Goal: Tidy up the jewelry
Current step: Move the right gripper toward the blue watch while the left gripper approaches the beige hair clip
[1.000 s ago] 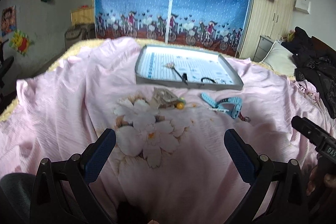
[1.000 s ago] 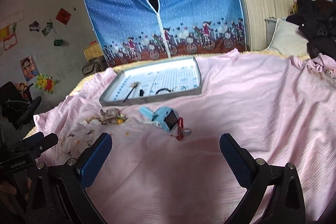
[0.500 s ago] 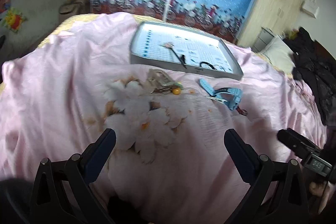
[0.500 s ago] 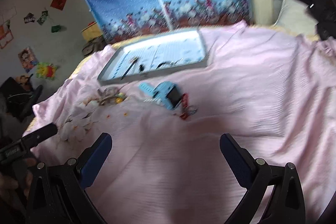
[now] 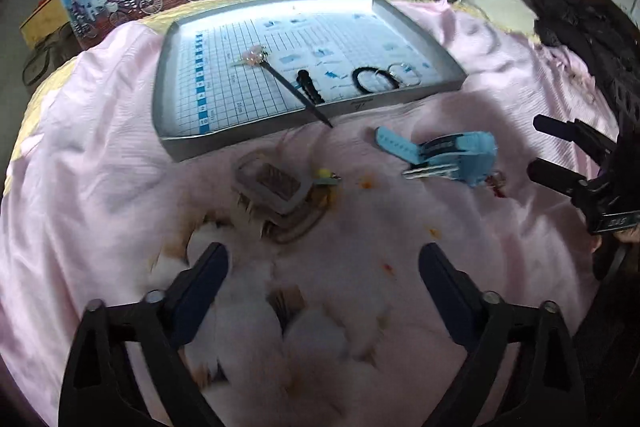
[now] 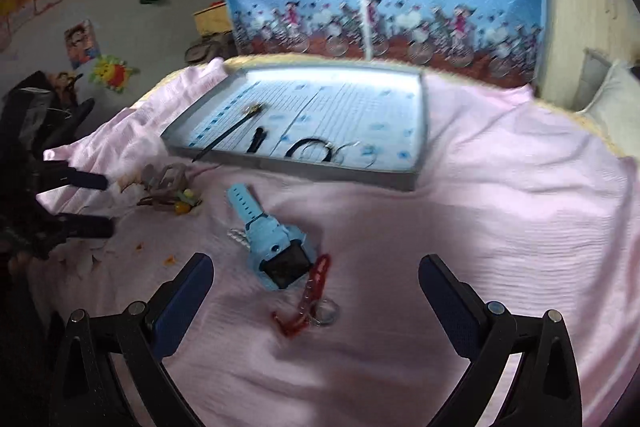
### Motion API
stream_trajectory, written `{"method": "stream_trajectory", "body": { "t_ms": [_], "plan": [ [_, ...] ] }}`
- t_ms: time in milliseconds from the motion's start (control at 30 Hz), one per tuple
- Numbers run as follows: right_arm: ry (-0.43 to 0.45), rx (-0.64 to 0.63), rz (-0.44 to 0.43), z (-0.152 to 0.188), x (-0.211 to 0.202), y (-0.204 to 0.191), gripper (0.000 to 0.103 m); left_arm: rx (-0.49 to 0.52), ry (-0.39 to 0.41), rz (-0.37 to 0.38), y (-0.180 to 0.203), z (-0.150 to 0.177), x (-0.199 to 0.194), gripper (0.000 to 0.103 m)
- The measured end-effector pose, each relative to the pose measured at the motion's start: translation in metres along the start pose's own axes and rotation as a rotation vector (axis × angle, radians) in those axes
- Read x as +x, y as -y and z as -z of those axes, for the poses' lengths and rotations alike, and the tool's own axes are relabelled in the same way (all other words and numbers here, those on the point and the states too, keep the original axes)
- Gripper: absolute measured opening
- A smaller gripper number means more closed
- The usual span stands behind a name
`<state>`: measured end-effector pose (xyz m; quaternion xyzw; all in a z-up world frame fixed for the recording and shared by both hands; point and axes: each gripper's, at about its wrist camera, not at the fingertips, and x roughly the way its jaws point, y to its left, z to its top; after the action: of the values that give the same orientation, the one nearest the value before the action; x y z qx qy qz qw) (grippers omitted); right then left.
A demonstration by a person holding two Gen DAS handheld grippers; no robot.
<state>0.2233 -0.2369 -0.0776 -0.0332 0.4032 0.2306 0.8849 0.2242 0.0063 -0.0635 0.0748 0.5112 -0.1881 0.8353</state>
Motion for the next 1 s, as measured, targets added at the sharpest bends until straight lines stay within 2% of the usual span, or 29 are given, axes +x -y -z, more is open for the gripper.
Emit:
{"method": "stream_trajectory", "body": {
  "t_ms": [67,100,167,300,367,433,567,833,1000],
  "plan": [
    [-0.029,-0.012,-0.016,-0.001,0.010,0.000,0.103,-0.005,-0.041,0.009,-0.007,-0.001,0.017,0.064],
    [-0.045,-0.041,-0.021,-0.001,0.016,-0.004,0.103,-0.021,-0.070,0.018,-0.011,0.000,0.026,0.062],
    [-0.041,-0.090,-0.019,-0.003,0.021,-0.011,0.103,-0.035,-0.078,0.022,-0.016,-0.004,0.032,0.061],
    [-0.049,-0.153,-0.034,-0.002,0.034,-0.025,0.102,-0.002,-0.008,-0.029,-0.017,-0.010,0.025,0.061],
    [-0.062,-0.146,-0.038,0.002,0.039,-0.028,0.095,0.000,-0.008,-0.024,-0.017,-0.009,0.026,0.061],
    [-0.073,-0.137,-0.037,0.004,0.044,-0.029,0.093,0.001,-0.016,-0.013,-0.018,-0.008,0.028,0.061],
    [-0.037,-0.135,-0.015,-0.001,0.042,-0.030,0.093,0.018,-0.014,-0.011,-0.012,-0.011,0.031,0.046],
    [-0.035,-0.053,-0.062,-0.005,0.046,-0.016,0.092,0.019,-0.034,-0.005,-0.010,-0.011,0.039,0.046],
    [-0.038,-0.058,-0.086,-0.004,0.051,-0.020,0.084,0.035,-0.027,-0.005,-0.007,-0.012,0.039,0.045]
  ]
}}
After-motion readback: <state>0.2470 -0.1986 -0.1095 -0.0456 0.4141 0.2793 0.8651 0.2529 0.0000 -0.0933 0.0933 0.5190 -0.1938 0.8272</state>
